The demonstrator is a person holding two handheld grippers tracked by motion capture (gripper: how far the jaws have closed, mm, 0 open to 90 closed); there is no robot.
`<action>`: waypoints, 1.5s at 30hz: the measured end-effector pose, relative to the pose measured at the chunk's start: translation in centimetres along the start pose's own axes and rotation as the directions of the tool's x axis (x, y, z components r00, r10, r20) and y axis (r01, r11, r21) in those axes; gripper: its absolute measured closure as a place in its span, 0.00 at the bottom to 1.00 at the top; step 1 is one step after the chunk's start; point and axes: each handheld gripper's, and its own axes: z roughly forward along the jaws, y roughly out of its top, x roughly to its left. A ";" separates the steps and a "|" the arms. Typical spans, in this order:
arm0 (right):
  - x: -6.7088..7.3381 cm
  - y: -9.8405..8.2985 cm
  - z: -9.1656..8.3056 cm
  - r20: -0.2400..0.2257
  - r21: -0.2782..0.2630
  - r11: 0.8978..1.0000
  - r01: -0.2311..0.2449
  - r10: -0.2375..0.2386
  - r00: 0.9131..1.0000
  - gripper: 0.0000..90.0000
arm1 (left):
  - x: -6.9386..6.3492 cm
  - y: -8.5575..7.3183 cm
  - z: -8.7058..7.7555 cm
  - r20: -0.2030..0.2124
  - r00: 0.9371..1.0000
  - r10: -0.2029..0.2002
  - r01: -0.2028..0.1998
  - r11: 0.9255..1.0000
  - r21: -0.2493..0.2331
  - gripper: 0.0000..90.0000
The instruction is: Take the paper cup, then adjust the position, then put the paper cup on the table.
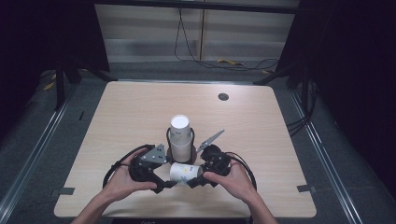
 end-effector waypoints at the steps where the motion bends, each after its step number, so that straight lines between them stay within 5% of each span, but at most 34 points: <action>1: 0.0 0.0 0.0 0.003 -0.004 1.000 0.002 -0.002 1.000 0.40 | 0.0 0.0 -0.1 -0.003 1.000 -0.009 0.009 1.000 -0.001 0.20; 9: -0.2 -0.7 -0.1 0.002 -0.039 0.999 -0.033 0.033 0.999 0.40 | 0.9 -0.8 -1.6 0.021 0.997 -0.073 0.074 0.994 -0.083 0.20; 16: 0.1 -1.1 -0.7 0.007 -0.097 0.995 -0.017 0.018 1.000 0.40 | 1.3 -1.1 -2.6 0.058 0.990 -0.128 0.136 0.977 -0.162 0.21; 24: 0.1 -1.2 -1.0 0.011 -0.168 0.986 0.001 0.001 1.000 0.40 | 1.3 -1.3 -2.8 0.045 0.990 -0.134 0.140 0.973 -0.185 0.21; 32: 0.1 -1.3 -1.4 0.009 -0.226 0.974 0.025 -0.024 1.000 0.40 | 1.6 -1.7 -3.5 0.056 0.983 -0.175 0.183 0.949 -0.257 0.20; 39: 0.2 -1.3 -1.6 0.016 -0.260 0.965 0.032 -0.029 0.999 0.40 | 2.1 -1.8 -3.9 0.050 0.984 -0.170 0.178 0.949 -0.261 0.20; 45: 0.1 -1.3 -1.6 0.022 -0.280 0.959 0.040 -0.035 0.999 0.40 | 2.3 -1.8 -3.9 0.081 0.981 -0.178 0.194 0.941 -0.278 0.19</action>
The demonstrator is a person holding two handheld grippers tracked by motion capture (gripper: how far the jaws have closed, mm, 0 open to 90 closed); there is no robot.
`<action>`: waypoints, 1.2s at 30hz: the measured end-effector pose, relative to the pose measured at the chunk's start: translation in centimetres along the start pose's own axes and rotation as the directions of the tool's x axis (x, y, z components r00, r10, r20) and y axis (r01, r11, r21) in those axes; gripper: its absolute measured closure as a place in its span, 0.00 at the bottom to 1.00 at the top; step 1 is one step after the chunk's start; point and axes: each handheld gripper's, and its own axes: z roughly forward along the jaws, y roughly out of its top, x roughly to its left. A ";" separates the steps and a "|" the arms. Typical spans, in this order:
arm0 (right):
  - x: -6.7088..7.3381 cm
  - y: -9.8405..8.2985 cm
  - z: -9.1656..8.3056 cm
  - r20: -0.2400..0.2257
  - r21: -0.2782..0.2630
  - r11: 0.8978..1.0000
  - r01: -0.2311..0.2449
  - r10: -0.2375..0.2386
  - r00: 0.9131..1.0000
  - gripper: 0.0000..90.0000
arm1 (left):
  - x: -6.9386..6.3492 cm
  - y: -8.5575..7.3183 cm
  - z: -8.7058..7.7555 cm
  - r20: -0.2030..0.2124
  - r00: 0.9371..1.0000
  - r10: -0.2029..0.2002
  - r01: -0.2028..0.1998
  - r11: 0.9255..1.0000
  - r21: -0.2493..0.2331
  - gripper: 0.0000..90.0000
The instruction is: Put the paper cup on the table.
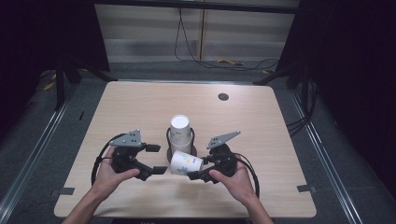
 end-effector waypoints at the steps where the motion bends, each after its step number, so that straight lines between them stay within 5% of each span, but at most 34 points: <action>1: 0.1 0.0 -0.1 -0.001 -0.005 1.000 0.004 -0.004 1.000 0.40 | -0.1 0.0 0.0 -0.004 1.000 0.004 -0.005 1.000 -0.004 0.20; 11: 0.0 -0.6 -0.2 -0.019 -0.087 0.996 0.010 -0.011 1.000 0.40 | -0.4 0.4 -0.1 -0.023 1.000 0.016 -0.017 1.000 -0.022 0.18; 36: 1.0 -0.7 -0.4 -0.069 -0.217 0.971 0.097 -0.114 0.991 0.40 | -0.7 0.6 0.5 0.038 0.999 -0.016 0.019 0.996 -0.086 0.18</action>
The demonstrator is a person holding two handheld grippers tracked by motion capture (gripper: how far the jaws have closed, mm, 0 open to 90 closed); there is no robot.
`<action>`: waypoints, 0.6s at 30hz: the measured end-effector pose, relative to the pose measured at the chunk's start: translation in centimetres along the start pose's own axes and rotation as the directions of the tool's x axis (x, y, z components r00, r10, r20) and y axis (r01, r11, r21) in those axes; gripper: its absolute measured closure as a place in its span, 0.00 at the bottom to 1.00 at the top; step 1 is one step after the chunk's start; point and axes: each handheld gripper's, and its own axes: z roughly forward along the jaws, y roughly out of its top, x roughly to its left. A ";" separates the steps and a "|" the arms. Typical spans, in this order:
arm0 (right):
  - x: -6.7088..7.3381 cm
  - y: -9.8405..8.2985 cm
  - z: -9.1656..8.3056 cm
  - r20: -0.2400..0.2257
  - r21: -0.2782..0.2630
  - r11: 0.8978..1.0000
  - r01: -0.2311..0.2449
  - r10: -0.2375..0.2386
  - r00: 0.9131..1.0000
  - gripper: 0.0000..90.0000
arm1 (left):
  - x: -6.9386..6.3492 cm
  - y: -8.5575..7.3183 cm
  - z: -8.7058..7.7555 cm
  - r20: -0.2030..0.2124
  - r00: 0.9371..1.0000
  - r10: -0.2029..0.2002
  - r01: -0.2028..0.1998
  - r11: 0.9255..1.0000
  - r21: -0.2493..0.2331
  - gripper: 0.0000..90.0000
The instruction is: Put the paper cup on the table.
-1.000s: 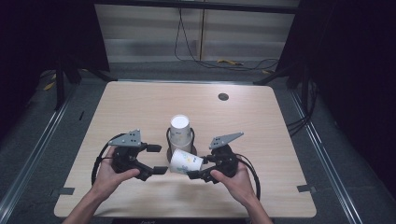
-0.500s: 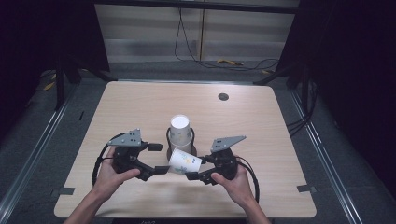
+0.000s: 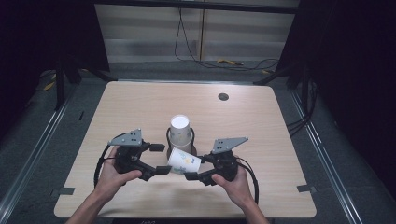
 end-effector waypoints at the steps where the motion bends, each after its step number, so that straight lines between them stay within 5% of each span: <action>1: 0.0 0.0 0.0 -0.006 -0.001 1.000 -0.003 0.003 1.000 0.40 | 0.0 0.0 0.1 0.001 1.000 0.006 -0.006 1.000 0.002 0.18; 18: 0.5 0.3 -0.2 -0.013 -0.026 0.999 0.021 -0.022 1.000 0.40 | 0.0 0.0 0.8 0.039 0.999 -0.010 0.011 0.999 -0.033 0.14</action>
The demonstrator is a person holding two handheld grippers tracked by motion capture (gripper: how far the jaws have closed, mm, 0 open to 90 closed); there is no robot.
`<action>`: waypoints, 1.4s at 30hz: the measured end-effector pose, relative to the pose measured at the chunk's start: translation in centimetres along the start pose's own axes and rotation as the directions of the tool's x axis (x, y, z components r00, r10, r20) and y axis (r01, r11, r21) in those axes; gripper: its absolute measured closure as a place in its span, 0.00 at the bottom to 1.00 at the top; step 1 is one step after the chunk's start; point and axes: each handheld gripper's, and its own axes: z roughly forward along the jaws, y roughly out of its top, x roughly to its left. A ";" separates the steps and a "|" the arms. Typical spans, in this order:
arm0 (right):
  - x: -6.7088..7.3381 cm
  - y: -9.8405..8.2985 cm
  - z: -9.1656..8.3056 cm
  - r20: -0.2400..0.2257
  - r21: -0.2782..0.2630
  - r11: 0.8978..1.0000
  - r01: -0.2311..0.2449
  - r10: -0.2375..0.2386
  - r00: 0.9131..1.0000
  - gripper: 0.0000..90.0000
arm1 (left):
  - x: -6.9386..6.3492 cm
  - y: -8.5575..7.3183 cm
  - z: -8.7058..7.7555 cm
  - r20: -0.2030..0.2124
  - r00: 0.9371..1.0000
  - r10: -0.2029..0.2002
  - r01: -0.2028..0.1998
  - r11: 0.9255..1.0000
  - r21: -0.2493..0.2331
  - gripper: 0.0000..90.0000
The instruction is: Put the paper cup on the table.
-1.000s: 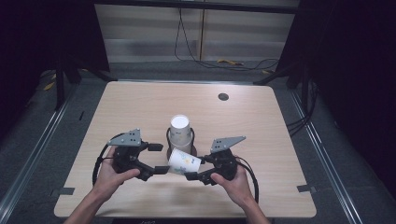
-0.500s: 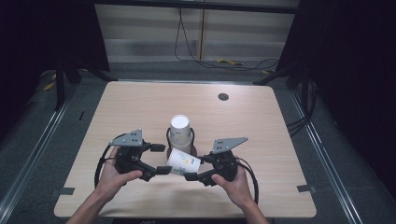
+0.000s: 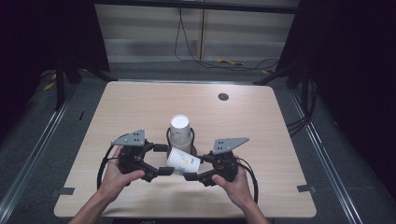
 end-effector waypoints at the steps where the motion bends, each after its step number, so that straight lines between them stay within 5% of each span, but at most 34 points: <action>1: 0.0 0.0 0.0 -0.003 -0.002 1.000 0.002 -0.002 1.000 0.40 | 0.0 0.0 0.0 0.002 1.000 -0.001 0.001 1.000 0.000 0.14; 12: 0.0 0.0 0.2 -0.008 0.011 1.000 0.002 -0.002 1.000 0.40 | 0.0 -0.2 0.6 0.023 1.000 -0.015 0.015 1.000 0.018 0.14; 15: 0.0 -0.1 0.3 -0.013 0.016 1.000 0.000 0.000 1.000 0.40 | -0.2 -0.3 0.7 0.047 0.999 0.009 -0.010 1.000 0.018 0.22; 24: 0.0 -0.1 0.5 -0.026 0.018 1.000 0.010 -0.009 1.000 0.40 | -0.3 -0.3 1.0 0.064 0.998 0.014 -0.016 0.999 0.029 0.21; 42: -0.3 -0.5 1.1 -0.019 0.064 0.998 0.002 -0.001 1.000 0.35 | -0.7 -0.4 1.1 0.039 0.998 0.058 -0.060 0.997 0.055 0.26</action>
